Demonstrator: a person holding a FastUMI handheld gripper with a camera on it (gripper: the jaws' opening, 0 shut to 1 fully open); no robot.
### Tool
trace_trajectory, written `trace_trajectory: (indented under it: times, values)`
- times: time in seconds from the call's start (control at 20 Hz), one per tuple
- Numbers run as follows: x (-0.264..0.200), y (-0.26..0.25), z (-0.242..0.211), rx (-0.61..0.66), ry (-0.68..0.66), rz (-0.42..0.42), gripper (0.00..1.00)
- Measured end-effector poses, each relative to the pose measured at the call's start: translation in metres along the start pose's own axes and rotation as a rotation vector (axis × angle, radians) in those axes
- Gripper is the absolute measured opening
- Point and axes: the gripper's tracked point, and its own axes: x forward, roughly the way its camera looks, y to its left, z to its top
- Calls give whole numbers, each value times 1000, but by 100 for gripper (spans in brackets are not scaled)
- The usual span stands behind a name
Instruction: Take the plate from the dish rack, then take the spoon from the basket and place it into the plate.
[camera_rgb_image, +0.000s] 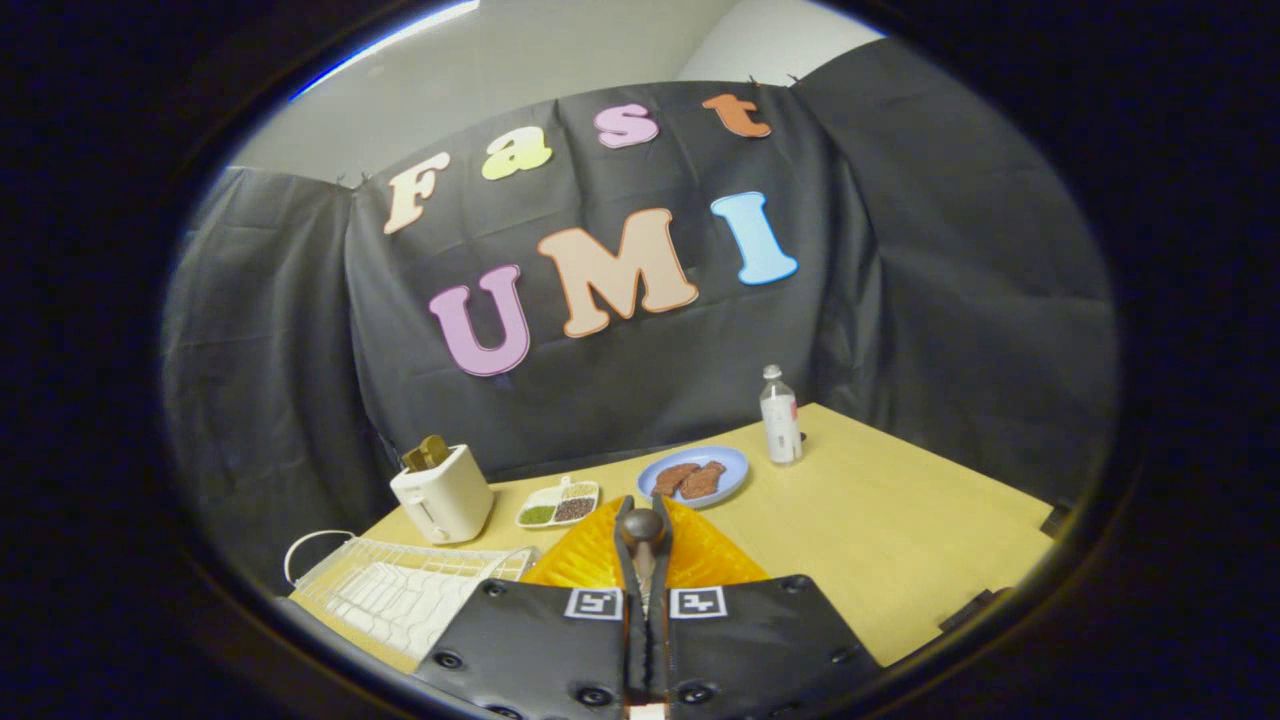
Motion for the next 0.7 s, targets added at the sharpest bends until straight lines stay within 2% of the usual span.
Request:
trace_trajectory:
  times: [0.3, 0.7]
  values:
    - [-39, -11, -14, 93, 5, 123, 3]
    - [-44, -19, -82, 98, 126, 231, 3]
